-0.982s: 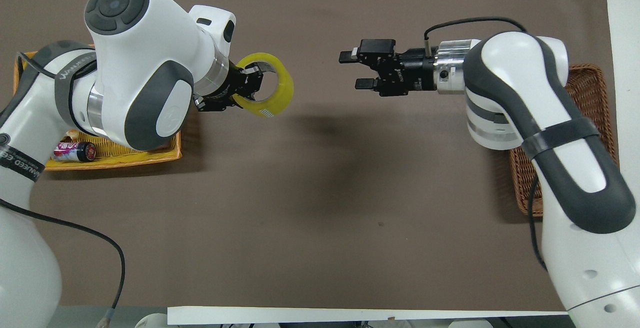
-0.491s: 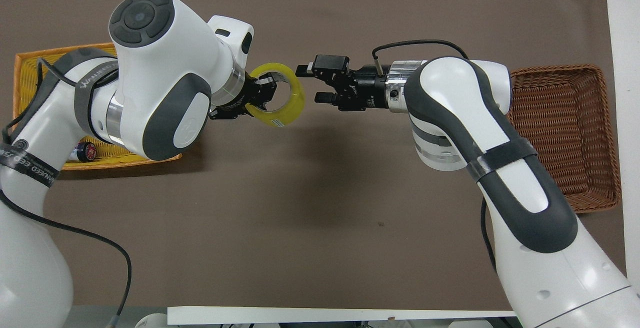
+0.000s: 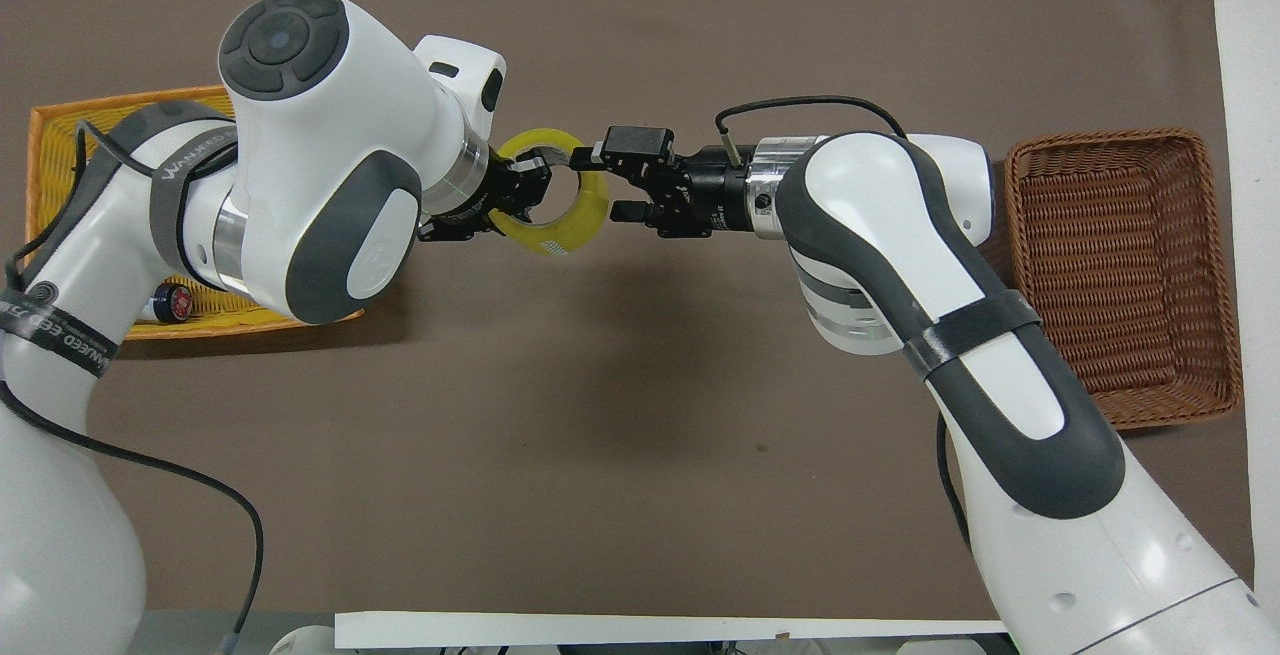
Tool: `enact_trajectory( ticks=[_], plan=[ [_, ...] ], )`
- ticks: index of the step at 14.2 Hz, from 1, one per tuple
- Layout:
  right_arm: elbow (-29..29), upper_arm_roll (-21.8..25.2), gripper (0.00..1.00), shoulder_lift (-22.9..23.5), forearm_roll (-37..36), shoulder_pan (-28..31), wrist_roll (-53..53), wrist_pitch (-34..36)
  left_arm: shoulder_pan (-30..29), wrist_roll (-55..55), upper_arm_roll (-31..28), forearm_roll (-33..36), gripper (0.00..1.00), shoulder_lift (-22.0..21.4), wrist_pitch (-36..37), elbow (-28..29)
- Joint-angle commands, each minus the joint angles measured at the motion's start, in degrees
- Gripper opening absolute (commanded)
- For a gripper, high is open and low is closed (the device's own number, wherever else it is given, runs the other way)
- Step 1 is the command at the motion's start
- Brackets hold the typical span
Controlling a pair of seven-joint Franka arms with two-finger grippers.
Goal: Move tape to another basket
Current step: 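Grasp the tape roll edge with the right gripper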
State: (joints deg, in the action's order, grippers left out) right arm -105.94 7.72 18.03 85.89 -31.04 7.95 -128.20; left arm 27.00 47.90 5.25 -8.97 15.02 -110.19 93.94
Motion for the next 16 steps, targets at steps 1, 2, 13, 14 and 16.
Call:
enact_trajectory(
  ticks=[1, 2, 13, 14, 16],
  plan=[
    [-1.5, -0.2, 0.98, -1.2, 1.0, -0.9, -0.5, -0.9, 0.4, -0.7, -0.9, -1.0, 0.00, -2.7, -1.2, 3.0],
    [-1.5, -0.2, 0.95, -1.2, 1.0, -0.9, -0.5, -1.2, 0.4, -0.6, -0.9, -1.0, 0.00, -2.7, -1.2, 2.8],
    [-1.4, -0.2, 0.00, -1.4, 1.0, -0.9, -0.3, -0.7, 0.2, -0.6, -0.8, -1.0, 0.03, -2.7, -1.5, 2.7],
    [-1.4, -0.2, 0.00, -1.4, 0.9, -0.9, -0.3, -0.7, 0.2, -0.4, -0.8, -1.0, 0.21, -2.5, -1.4, 2.2],
    [-1.4, -0.2, 0.00, -1.3, 0.8, -0.8, -0.1, -0.5, 0.6, -0.6, -0.9, -0.4, 0.98, -2.2, 0.1, 0.6]
  ],
)
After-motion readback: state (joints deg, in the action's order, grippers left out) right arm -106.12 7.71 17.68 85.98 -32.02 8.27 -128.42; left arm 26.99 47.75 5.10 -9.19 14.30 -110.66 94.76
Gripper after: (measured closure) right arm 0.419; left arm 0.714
